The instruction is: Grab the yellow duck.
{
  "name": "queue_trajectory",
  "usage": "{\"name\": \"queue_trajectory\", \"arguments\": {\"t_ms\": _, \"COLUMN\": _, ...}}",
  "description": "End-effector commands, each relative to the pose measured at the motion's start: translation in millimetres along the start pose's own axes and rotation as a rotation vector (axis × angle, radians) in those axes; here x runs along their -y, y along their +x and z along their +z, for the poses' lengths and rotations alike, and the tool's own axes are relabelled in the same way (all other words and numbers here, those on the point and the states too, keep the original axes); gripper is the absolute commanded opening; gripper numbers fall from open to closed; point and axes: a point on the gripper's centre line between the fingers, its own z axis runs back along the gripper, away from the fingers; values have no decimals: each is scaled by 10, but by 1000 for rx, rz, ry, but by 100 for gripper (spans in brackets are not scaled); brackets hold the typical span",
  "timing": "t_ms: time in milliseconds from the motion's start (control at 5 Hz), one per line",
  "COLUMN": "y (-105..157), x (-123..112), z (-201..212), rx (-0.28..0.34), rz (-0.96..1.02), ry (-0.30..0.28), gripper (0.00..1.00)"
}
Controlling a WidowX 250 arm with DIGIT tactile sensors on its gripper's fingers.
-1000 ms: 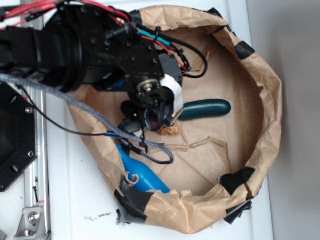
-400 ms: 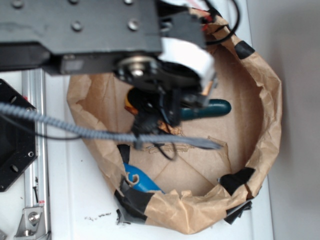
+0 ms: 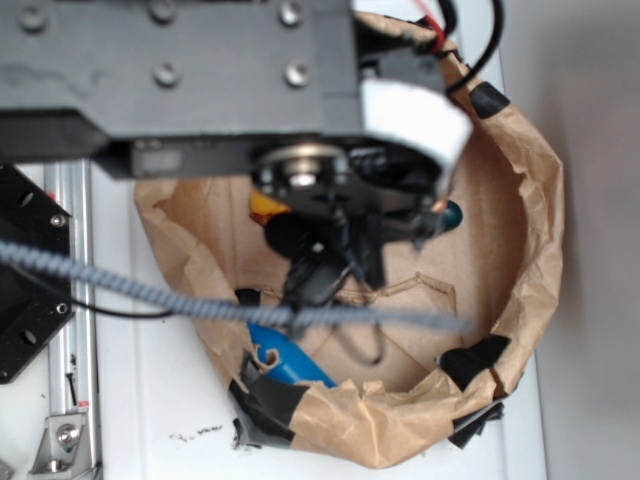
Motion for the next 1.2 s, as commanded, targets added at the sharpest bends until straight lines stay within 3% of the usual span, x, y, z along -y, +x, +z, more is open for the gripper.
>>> {"name": "queue_trajectory", "arguments": {"t_ms": 0, "y": -315, "x": -210, "z": -370, "rx": 37, "rz": -219, "ry": 39, "gripper": 100}}
{"name": "queue_trajectory", "arguments": {"t_ms": 200, "y": -439, "x": -255, "z": -564, "rx": 11, "rz": -238, "ry": -18, "gripper": 100}}
{"name": "queue_trajectory", "arguments": {"t_ms": 600, "y": -449, "x": -263, "z": -837, "rx": 17, "rz": -322, "ry": -32, "gripper": 100}}
{"name": "queue_trajectory", "arguments": {"t_ms": 800, "y": -505, "x": -215, "z": -965, "rx": -80, "rz": -406, "ry": -27, "gripper": 100}}
{"name": "queue_trajectory", "arguments": {"t_ms": 1000, "y": -687, "x": -315, "z": -1031, "rx": -133, "rz": -423, "ry": -4, "gripper": 100}}
